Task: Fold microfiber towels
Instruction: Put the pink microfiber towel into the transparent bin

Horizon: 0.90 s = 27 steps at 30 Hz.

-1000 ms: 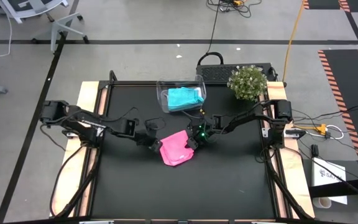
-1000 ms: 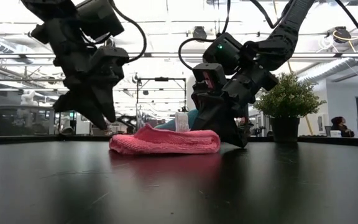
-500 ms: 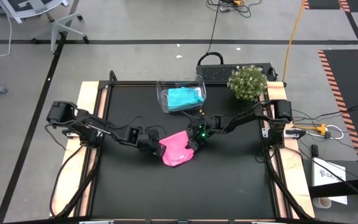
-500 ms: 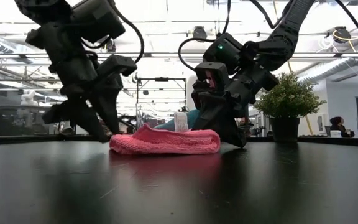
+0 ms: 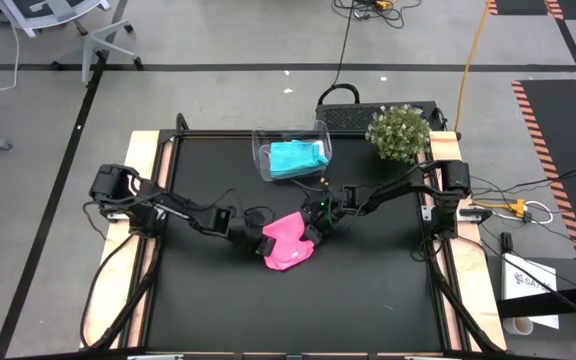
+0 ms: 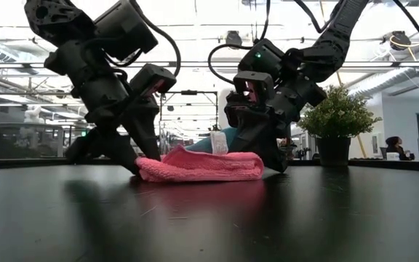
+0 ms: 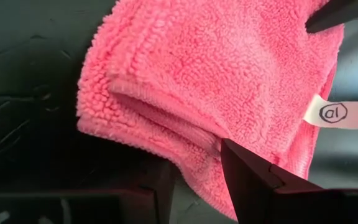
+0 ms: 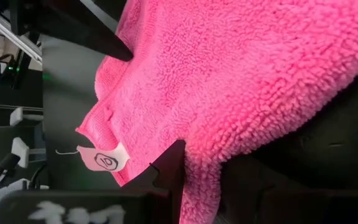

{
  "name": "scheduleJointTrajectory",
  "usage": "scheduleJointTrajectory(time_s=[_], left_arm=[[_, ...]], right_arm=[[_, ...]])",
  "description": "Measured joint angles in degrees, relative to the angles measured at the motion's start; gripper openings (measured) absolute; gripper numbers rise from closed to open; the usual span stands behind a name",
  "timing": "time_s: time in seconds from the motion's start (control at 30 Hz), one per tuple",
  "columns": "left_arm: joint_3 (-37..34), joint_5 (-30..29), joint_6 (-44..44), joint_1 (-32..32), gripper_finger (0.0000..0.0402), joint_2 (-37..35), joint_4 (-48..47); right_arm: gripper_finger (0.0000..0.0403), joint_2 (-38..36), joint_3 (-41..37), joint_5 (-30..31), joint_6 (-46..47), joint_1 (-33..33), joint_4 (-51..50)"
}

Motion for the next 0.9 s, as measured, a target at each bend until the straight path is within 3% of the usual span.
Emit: scheduleJointTrajectory(time_s=[0.37, 0.63, 0.77, 0.9], left_arm=[[0.0, 4.3, 2.4, 2.9, 0.0134, 0.1, -1.1], [-0.1, -4.6, 3.0, 3.3, 0.0134, 0.1, -1.5], [-0.1, -5.0, 3.1, 3.6, 0.0134, 0.2, -1.3], [-0.1, -5.1, 3.3, 3.3, 0.0134, 0.2, -1.3]], right_arm=[[0.0084, 0.0, 0.0, 0.0, -1.4, 0.0, -0.2], [0.0084, 0.0, 0.0, 0.0, -1.3, 0.0, 0.1], [0.0079, -0.1, 0.0, 0.0, -1.2, 0.0, 0.0], [0.005, -0.1, 0.0, 0.0, -1.3, 0.0, -0.1]])
